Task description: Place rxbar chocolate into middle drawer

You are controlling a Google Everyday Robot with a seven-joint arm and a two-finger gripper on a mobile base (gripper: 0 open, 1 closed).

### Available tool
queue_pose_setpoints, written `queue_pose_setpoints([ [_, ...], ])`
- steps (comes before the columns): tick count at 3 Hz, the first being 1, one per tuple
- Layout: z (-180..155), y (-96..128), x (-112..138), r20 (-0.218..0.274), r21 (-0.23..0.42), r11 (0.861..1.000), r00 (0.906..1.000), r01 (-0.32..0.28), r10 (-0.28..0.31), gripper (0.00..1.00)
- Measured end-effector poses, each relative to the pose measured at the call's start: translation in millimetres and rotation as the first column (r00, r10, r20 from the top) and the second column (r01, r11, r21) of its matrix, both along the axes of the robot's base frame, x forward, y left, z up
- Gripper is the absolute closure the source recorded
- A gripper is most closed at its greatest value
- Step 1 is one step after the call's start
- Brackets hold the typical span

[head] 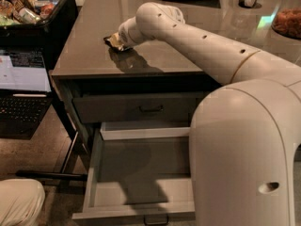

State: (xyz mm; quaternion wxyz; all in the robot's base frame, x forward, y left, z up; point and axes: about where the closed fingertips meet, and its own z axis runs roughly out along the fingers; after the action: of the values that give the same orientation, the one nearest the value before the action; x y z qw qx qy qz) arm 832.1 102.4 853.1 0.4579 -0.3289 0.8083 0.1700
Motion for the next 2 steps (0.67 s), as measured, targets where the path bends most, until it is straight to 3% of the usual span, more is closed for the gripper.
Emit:
queue_pose_setpoints([
  [1, -3.5, -0.3, -4.6, -0.008, -0.01, 1.0, 0.9999, -0.013, 0.013, 0.92],
  [2, -5.7, 1.7, -6.7, -0.019, -0.018, 0.999, 0.9995, -0.027, 0.027, 0.89],
])
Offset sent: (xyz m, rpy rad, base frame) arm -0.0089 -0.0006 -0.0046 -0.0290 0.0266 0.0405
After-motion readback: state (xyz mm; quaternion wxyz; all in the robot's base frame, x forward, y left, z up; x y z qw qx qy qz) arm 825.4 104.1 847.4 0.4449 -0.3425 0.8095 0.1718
